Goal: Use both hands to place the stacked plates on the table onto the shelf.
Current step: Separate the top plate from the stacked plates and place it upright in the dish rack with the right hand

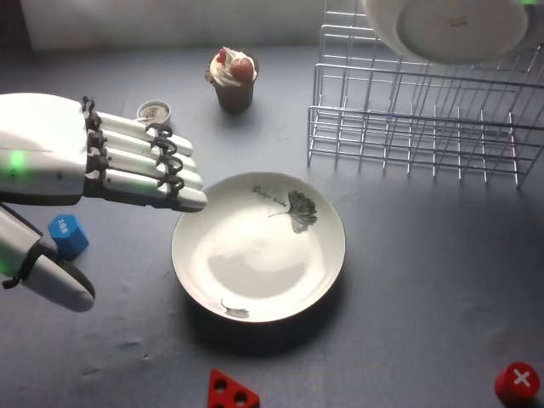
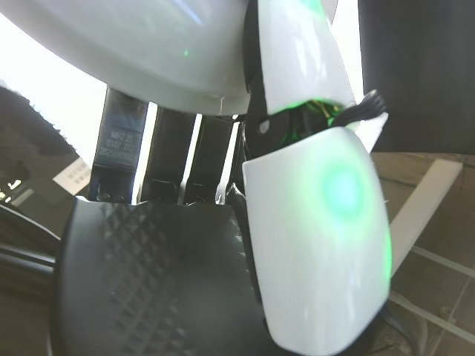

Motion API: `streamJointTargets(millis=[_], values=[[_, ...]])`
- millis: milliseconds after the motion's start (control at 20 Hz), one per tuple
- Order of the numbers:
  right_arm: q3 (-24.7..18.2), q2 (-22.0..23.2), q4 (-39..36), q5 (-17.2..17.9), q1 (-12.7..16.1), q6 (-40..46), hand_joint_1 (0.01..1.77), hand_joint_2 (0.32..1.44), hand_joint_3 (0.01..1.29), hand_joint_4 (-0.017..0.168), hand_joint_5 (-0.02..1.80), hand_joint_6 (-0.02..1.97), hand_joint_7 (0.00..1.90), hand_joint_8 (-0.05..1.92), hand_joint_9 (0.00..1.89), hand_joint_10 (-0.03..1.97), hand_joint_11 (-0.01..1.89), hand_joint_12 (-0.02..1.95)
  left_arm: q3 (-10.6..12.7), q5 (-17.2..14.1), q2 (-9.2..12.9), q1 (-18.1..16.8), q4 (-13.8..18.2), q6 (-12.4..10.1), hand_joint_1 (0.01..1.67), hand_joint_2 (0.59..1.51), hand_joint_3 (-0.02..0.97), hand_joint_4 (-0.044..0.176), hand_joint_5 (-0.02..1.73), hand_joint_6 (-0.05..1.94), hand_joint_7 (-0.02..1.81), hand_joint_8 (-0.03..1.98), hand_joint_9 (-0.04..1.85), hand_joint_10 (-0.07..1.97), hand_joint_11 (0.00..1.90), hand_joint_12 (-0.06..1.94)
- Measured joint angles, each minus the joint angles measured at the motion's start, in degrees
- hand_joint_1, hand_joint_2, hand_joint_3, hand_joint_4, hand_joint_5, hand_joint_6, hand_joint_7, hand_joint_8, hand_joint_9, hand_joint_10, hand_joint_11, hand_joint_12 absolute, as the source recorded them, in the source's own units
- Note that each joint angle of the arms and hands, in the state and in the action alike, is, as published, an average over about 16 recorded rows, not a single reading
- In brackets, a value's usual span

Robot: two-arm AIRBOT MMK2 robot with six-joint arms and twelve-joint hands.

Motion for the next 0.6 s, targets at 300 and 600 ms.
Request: streamJointTargets(millis=[300,600], values=[[1.7,-1.7,-1.8,0.0,-0.3,0.6,1.50,0.96,0.01,-0.005,0.93,0.80,1.11,0.59,1.16,0.63,0.99,1.35,-0.1,0.1,0.0,-1.2,1.1,0.0,0.02,1.029,0.012,0.001,0.16,0.01,0.20,0.00,0.20,0.01,0.18,0.01],[3.2,-3.3,-4.7,0.1,-0.7,2.9,1.50,0.96,0.01,-0.005,0.94,0.80,1.11,0.58,1.16,0.62,0.96,1.38,-0.2,0.1,0.1,-1.8,1.8,0.0,0.02,1.030,0.012,0.001,0.16,0.01,0.20,0.00,0.19,0.01,0.17,0.01]])
